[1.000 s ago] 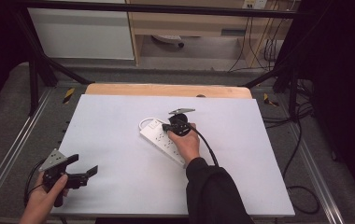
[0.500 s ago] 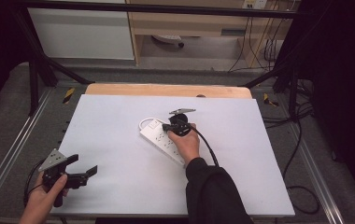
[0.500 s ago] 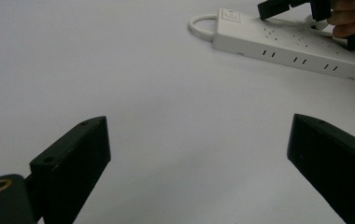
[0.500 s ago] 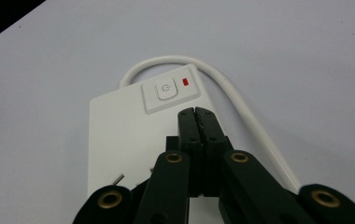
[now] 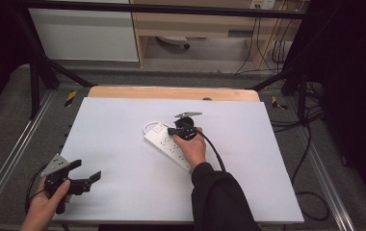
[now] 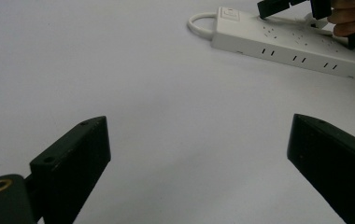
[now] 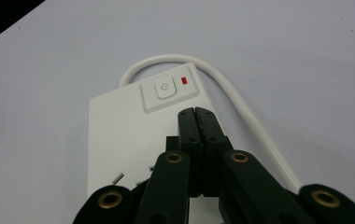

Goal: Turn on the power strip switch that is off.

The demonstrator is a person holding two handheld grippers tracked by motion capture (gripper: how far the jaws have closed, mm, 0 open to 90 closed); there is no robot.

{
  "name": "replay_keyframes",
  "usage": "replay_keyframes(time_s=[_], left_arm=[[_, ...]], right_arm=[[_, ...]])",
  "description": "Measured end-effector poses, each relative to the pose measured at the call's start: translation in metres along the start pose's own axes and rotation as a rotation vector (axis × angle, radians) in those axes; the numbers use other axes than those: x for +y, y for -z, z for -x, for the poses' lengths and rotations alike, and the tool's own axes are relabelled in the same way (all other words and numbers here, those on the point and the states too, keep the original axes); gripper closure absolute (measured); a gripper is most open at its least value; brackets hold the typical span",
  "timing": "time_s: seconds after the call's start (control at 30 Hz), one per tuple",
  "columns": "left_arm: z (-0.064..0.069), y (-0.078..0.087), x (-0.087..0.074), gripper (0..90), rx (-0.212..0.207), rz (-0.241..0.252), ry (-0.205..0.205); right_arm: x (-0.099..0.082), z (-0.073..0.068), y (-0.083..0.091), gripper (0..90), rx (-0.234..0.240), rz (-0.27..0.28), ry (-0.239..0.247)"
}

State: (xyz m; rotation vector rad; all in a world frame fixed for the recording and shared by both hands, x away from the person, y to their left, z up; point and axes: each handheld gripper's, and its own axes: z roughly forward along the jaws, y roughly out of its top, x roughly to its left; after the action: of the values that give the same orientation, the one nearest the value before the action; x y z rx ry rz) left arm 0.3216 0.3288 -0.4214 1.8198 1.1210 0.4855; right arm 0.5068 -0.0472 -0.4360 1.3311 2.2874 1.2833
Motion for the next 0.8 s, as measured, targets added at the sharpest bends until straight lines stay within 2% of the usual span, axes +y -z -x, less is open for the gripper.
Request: replay_keyframes(time_s=[0.23, 0.27, 0.47, 0.57, 0.63, 0.8], left_arm=[[-0.0002, -0.0005, -0.0002, 6.2, 0.000, -0.005, -0.004], [-0.0004, -0.0006, -0.0002, 6.2, 0.000, -0.005, -0.003], [-0.0001, -0.0006, -0.0001, 6.2, -0.001, -0.004, -0.007], [-0.0008, -0.0007, -0.0001, 6.2, 0.000, -0.006, -0.007], [-0.0012, -0.0009, -0.0001, 6.2, -0.001, -0.004, -0.003], [0.0000, -0.0008, -0.0001, 6.2, -0.001, -0.003, -0.005]], right_arm=[[0.0005, -0.0010, -0.0007, 90.0, -0.009, -0.006, -0.003], [0.0004, -0.0011, -0.0013, 90.0, -0.023, -0.012, 0.002], [0.0017, -0.0010, -0.0023, 90.0, -0.020, -0.014, 0.006], [0.0012, -0.0002, -0.0021, 90.0, -0.005, -0.006, 0.003], [0.0027, 0.0005, 0.0001, 90.0, 0.010, 0.025, -0.001], [0.0068, -0.0003, 0.0069, 90.0, 0.008, 0.040, 0.004]])
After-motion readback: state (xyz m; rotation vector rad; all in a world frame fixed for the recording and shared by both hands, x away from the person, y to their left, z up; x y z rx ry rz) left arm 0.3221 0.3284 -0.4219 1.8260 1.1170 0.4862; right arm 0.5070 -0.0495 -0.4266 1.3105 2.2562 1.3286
